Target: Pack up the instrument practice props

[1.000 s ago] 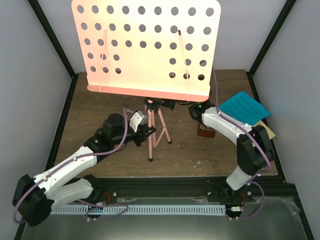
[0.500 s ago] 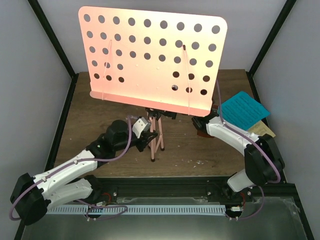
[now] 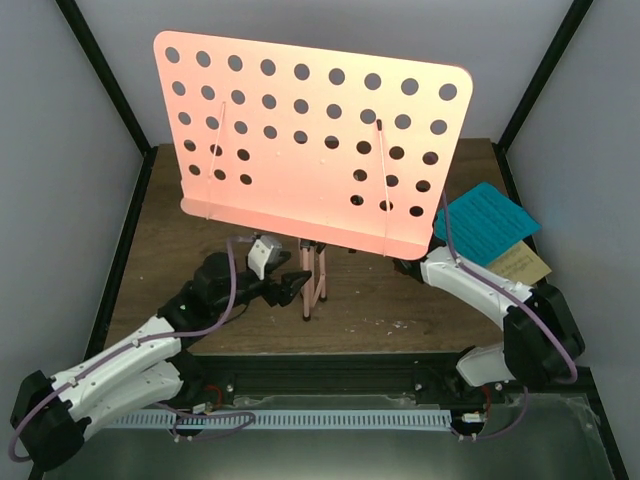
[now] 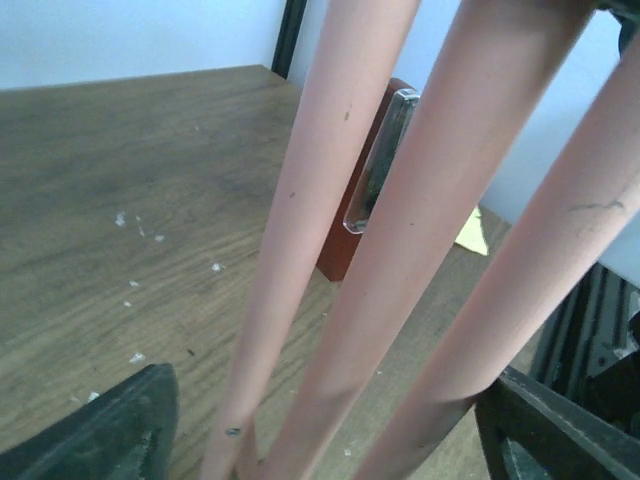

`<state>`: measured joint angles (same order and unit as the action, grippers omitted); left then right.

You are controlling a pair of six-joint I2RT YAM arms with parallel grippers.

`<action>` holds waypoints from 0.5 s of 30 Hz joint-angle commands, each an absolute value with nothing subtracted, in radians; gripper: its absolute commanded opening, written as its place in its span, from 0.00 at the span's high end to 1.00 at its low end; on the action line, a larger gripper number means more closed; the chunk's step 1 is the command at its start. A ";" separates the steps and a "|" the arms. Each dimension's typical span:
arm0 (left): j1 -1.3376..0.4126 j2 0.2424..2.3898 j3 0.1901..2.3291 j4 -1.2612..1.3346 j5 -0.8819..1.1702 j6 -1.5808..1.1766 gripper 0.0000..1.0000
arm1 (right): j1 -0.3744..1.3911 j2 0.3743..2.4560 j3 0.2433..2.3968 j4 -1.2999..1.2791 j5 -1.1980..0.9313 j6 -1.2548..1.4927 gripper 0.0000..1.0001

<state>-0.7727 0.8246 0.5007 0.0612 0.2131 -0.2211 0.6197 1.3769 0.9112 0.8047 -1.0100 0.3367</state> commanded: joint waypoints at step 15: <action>-0.776 1.053 0.517 0.464 0.236 -0.264 0.00 | 0.631 1.296 0.883 0.882 -0.940 0.370 0.99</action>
